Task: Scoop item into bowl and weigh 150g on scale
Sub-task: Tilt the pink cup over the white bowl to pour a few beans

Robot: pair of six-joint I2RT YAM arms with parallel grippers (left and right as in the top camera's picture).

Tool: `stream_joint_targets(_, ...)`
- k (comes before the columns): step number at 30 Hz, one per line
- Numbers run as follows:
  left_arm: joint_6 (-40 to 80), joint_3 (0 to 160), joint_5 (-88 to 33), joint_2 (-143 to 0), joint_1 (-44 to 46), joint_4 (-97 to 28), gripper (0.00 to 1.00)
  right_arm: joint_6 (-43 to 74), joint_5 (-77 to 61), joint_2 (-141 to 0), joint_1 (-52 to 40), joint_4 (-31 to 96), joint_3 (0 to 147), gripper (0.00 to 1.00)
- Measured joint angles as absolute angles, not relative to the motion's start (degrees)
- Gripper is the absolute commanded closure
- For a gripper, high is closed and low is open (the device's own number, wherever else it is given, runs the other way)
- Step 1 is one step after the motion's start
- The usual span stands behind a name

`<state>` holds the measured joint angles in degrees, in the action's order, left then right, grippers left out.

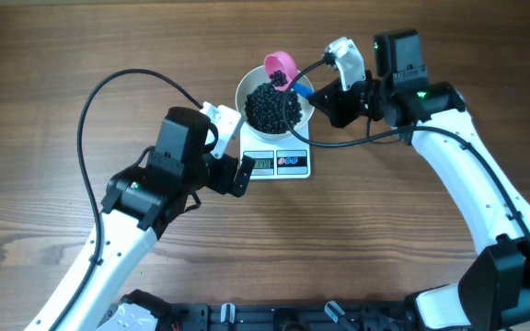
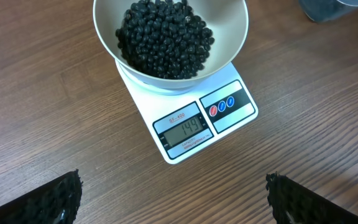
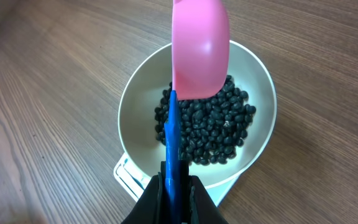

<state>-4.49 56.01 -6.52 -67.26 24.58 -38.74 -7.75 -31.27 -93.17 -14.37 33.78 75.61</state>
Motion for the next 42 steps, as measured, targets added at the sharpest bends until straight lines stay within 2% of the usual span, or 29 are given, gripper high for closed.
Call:
stream_joint_targets(23, -4.5, 56.0, -6.5, -67.3, 24.6, -38.7, 0.0, -5.0, -26.8, -93.2, -14.4, 34.1, 75.6, 0.96)
stream_joint_targets(42, -4.5, 56.0, -6.5, -67.2, 24.6, -38.7, 0.0, -2.0, -29.7, -93.2, -14.3, 34.1, 75.6, 0.96)
